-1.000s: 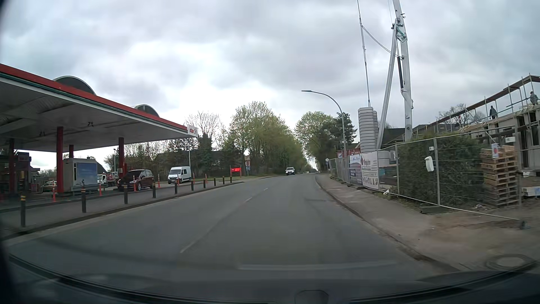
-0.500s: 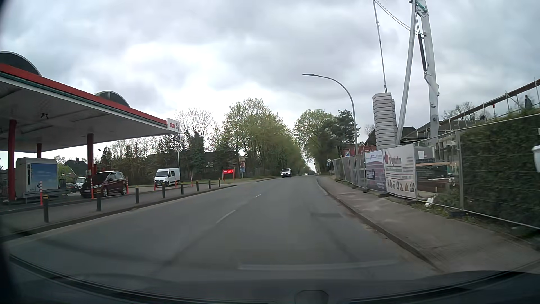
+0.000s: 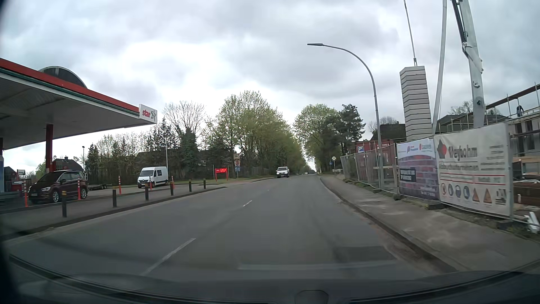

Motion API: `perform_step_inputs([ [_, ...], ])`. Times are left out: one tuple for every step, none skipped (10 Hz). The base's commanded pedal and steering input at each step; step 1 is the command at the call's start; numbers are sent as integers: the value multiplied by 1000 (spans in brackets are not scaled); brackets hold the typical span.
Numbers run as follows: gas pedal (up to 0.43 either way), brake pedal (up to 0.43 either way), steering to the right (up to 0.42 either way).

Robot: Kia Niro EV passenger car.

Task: Follow the waypoints while adhering to traffic rules and regulations

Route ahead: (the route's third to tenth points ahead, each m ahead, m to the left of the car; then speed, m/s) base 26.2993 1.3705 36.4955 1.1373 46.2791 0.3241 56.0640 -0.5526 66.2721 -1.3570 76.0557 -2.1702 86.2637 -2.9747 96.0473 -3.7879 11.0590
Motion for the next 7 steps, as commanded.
perform_step_inputs([
  [228,0,1],
  [228,0,1],
  [228,0,1],
  [220,0,4],
  [220,0,3],
  [220,0,5],
  [209,0,10],
])
